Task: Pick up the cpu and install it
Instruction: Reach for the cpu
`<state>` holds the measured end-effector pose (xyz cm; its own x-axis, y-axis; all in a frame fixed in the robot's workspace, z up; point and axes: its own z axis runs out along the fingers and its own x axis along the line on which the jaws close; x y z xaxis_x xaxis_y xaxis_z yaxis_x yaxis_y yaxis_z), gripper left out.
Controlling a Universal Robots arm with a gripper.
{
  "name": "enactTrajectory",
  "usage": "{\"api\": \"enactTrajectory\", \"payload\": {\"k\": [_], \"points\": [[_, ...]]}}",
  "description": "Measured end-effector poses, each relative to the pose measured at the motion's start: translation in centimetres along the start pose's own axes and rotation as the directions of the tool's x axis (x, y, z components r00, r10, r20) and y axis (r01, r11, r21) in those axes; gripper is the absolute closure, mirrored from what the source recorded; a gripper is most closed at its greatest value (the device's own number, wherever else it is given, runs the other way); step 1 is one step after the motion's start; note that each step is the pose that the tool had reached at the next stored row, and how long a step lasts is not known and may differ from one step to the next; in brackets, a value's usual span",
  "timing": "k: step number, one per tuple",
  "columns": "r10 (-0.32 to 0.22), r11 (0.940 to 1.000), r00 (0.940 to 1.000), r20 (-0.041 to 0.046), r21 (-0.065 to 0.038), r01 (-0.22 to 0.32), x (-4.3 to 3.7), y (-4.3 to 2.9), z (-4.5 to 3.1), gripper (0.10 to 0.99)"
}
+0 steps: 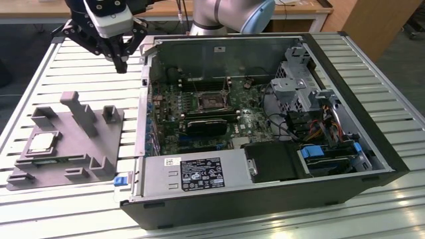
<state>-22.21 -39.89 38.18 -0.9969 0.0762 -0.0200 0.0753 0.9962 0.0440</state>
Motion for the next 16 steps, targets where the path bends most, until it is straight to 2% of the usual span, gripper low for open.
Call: {"api": "enactTrajectory", "payload": {"k": [16], "points": [[0.0, 1.0, 1.0, 0.0, 0.0, 0.0, 0.73, -0.06, 0.08, 0.98]]}}
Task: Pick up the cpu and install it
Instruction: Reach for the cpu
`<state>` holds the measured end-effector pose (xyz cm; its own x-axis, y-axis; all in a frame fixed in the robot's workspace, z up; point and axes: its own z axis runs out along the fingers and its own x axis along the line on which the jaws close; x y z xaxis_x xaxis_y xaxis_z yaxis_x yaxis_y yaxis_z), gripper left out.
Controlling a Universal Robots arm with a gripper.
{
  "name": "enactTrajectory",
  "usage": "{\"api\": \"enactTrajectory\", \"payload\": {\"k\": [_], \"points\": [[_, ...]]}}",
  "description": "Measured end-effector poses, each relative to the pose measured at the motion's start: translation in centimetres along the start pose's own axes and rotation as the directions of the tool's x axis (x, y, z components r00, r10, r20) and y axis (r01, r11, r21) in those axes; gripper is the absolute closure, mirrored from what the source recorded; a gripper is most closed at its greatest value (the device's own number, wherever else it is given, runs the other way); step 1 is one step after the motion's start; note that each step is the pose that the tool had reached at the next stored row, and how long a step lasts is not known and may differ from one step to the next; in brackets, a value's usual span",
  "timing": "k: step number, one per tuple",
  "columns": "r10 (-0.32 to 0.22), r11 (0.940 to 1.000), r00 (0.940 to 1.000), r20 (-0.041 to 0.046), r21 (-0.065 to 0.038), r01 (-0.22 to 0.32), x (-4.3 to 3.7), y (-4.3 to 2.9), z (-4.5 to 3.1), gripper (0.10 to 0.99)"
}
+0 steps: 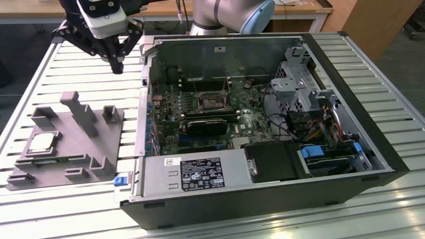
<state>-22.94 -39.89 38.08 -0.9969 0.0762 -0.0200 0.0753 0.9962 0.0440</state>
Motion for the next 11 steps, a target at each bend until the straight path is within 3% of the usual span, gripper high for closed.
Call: {"api": "enactTrajectory", "payload": {"k": [11], "points": [[0.0, 1.0, 1.0, -0.0001, 0.0, 0.0, 0.48, -0.04, 0.06, 0.98]]}}
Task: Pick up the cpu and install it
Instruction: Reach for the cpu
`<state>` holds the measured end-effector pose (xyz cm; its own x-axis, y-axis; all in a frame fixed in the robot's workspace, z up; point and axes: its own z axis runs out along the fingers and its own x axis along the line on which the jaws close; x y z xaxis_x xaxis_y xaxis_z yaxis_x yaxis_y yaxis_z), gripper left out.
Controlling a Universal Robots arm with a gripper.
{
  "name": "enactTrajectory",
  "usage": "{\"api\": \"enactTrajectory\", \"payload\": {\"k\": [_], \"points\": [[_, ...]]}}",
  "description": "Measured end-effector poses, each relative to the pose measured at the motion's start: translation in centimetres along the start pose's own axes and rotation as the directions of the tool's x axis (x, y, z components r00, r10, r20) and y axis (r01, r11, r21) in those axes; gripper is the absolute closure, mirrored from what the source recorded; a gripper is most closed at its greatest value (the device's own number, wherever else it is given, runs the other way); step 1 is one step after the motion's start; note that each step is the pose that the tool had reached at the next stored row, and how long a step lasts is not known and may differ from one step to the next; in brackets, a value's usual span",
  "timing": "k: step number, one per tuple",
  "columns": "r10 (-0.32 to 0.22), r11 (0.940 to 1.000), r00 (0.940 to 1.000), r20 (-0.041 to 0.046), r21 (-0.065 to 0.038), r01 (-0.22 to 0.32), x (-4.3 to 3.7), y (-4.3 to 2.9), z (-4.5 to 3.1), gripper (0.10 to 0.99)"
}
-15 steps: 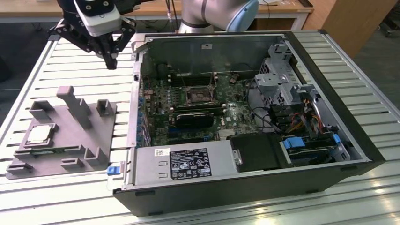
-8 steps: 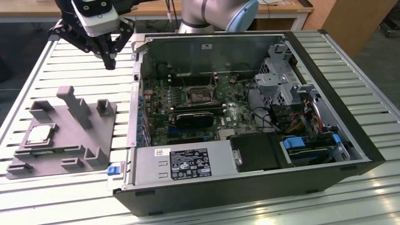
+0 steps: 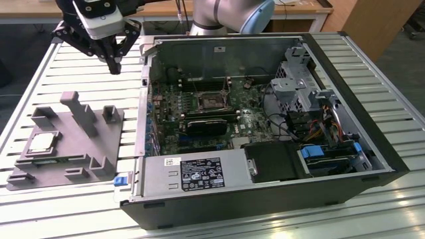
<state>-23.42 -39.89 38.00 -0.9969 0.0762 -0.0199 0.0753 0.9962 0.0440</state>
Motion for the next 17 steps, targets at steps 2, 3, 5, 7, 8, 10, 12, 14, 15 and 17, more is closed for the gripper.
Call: {"api": "enactTrajectory", "payload": {"k": [2, 3, 5, 7, 8, 10, 12, 14, 15, 17], "points": [[0.0, 1.0, 1.0, 0.0, 0.0, 0.0, 0.09, -0.01, 0.01, 0.98], [0.0, 1.0, 1.0, -0.0001, 0.0, 0.0, 0.14, -0.01, 0.02, 0.98], [0.0, 1.0, 1.0, -0.0001, 0.0, 0.0, 0.23, -0.02, 0.03, 0.98], [0.0, 1.0, 1.0, -0.0001, 0.0, 0.0, 0.32, -0.03, 0.04, 0.98], [0.0, 1.0, 1.0, -0.0002, 0.0, 0.0, 0.36, -0.03, 0.05, 0.98], [0.0, 1.0, 1.0, -0.0002, 0.0, 0.0, 0.45, -0.04, 0.06, 0.98], [0.0, 1.0, 1.0, -0.0002, 0.0, 0.0, 0.54, -0.04, 0.08, 0.98], [0.0, 1.0, 1.0, -0.0002, 0.0, 0.0, 0.62, -0.05, 0.09, 0.98], [0.0, 1.0, 1.0, -0.0003, 0.0, 0.0, 0.67, -0.06, 0.09, 0.98], [0.0, 1.0, 1.0, -0.0003, 0.0, 0.0, 0.75, -0.06, 0.11, 0.98]]}}
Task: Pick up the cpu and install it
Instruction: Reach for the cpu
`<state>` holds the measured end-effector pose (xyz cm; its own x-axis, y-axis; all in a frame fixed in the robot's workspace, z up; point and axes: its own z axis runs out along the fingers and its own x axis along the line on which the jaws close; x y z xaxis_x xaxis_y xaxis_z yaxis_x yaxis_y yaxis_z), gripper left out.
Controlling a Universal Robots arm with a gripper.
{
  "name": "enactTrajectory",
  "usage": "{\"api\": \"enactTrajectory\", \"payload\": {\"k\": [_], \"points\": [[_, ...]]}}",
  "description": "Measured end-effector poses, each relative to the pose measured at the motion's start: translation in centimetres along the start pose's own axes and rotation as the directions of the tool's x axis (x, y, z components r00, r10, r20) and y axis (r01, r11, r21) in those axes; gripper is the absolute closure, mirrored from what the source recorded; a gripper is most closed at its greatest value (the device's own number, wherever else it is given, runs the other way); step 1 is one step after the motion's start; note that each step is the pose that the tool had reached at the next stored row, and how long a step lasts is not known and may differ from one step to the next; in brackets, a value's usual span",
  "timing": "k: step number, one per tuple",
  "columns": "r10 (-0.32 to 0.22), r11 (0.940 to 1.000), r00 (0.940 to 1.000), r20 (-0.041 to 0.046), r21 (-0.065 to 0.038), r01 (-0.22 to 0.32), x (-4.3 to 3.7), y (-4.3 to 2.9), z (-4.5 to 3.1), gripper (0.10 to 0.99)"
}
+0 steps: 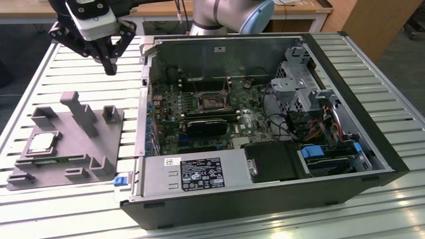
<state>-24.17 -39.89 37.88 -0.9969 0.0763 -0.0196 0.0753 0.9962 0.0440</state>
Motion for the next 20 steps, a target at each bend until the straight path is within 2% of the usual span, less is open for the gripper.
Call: {"api": "enactTrajectory", "payload": {"k": [20], "points": [[0.0, 1.0, 1.0, -0.0003, 0.0, 0.0, 0.9, -0.08, 0.13, 0.98]]}}
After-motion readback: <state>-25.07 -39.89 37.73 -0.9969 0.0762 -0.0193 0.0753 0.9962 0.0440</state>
